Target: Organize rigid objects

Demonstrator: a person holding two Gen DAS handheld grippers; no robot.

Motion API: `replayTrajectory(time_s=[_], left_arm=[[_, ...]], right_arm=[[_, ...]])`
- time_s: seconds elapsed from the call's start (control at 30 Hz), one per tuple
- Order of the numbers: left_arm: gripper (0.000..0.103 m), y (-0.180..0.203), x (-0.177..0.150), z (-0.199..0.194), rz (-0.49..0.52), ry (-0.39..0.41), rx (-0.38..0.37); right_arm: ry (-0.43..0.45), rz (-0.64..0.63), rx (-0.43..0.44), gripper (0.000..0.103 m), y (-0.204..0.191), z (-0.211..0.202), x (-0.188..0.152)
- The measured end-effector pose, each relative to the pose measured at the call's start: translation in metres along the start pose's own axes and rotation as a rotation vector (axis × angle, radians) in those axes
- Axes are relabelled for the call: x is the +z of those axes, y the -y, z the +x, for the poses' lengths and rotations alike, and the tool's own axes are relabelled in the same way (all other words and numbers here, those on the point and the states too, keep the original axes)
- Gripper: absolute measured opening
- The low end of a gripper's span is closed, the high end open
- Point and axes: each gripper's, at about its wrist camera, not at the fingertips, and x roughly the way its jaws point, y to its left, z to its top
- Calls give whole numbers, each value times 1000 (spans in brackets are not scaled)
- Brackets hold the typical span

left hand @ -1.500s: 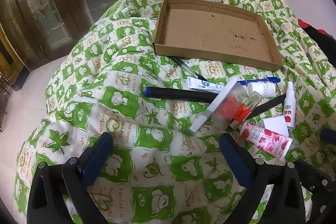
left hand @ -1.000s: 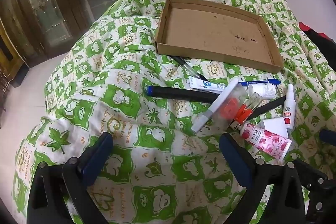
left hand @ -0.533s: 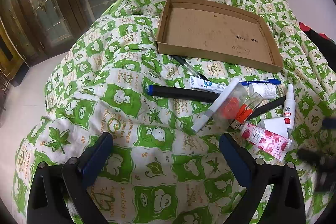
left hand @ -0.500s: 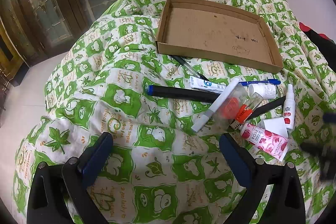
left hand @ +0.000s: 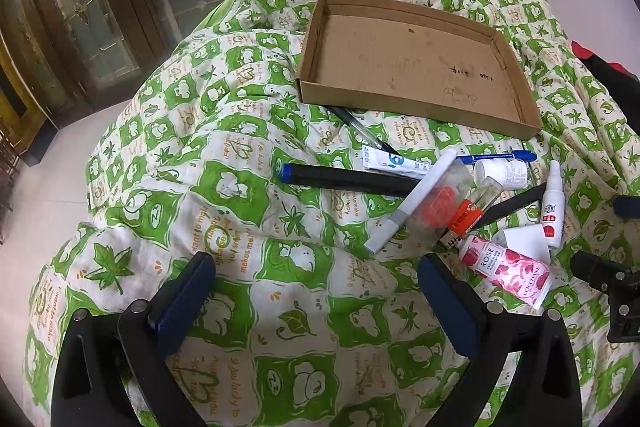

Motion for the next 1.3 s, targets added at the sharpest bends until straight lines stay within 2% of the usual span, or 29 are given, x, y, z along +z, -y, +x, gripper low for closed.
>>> replayTrajectory(time_s=[0.47,0.83,1.1,1.3], left_arm=[[102,-1,1,1,2,-1,-2],[102,23,6,4,90,-31,-75],[102,14,8,8,42,-53,-110],[102,17,8,8,50,-56,-106]], right_arm=[[5,32,10,96,3,-2,-1],[5,32,13,96,3,-3,-1],[17,18,19,96,1,-7,0],[16,16,21,96,1,-6,0]])
